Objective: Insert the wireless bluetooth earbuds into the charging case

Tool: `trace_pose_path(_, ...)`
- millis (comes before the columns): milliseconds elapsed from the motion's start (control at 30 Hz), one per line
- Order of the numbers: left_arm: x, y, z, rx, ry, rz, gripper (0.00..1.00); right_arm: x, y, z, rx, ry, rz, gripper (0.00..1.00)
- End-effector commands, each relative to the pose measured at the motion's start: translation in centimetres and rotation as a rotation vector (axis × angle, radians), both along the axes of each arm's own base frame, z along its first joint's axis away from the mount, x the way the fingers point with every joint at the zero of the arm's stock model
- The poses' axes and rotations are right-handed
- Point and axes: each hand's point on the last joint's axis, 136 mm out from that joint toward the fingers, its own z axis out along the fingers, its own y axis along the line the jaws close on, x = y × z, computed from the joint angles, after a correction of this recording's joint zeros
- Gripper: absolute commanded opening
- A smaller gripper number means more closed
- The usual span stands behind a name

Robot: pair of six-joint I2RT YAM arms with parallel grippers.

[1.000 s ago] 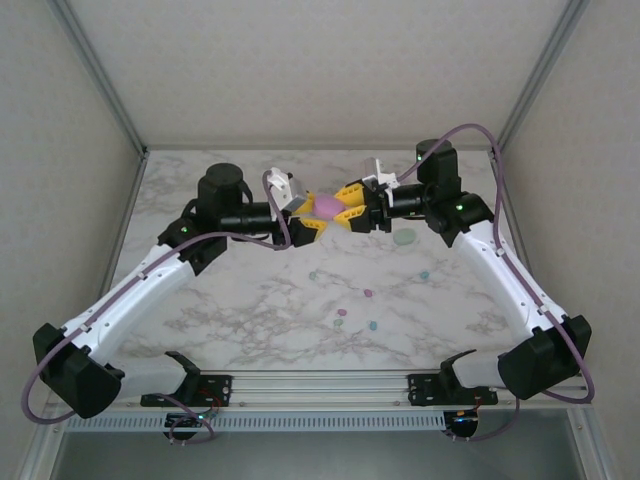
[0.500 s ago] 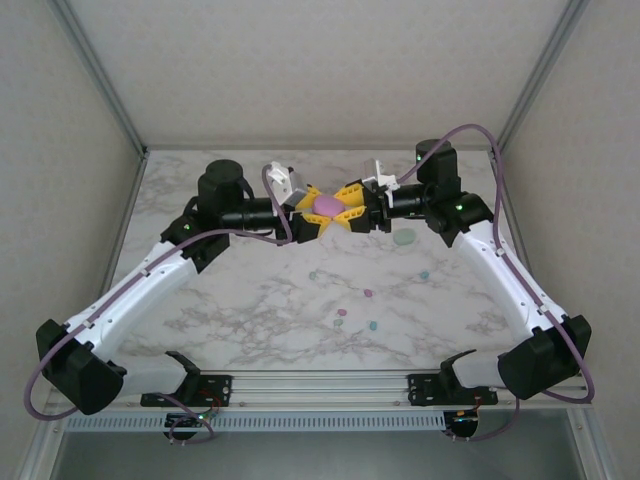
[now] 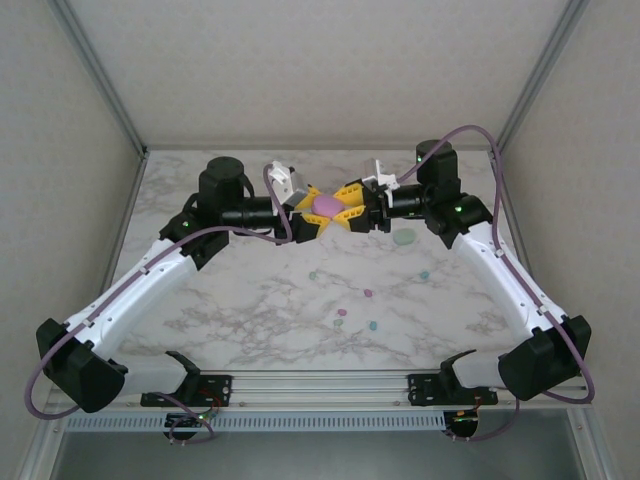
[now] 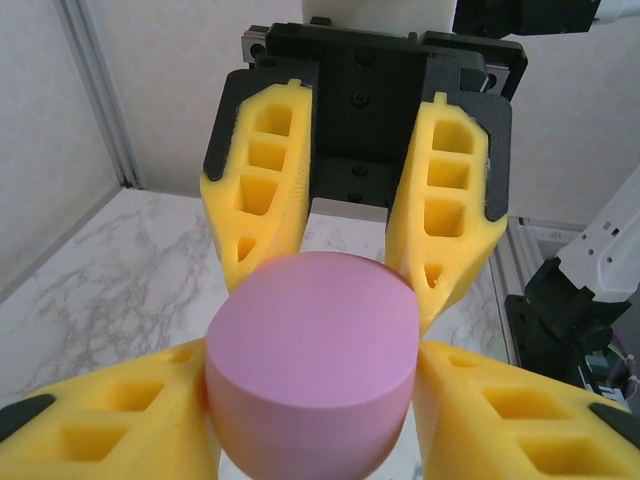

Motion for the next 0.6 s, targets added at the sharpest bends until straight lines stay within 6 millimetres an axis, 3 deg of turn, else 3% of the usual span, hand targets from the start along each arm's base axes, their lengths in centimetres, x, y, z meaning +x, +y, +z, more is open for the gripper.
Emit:
trace_pose_path(0,-0.6,0.0,0.6,0.001,-0.007,-0.030,0.53,-0.3,-0.1,1.2,0.026,-0.048,-0.009,0.32)
trace_pose_path(200,-0.6,0.0,1.4,-0.028,-0.014,-0.032,0.52,-0.1,0.0,0.8,0.014,-0.030,-0.012,0.32)
trace_pose_path(567,-0.7,-0.2,1.4,-0.033,0.010,-0.046,0.31,0.1,0.1,0.9,0.023,-0.019,-0.025,0.34)
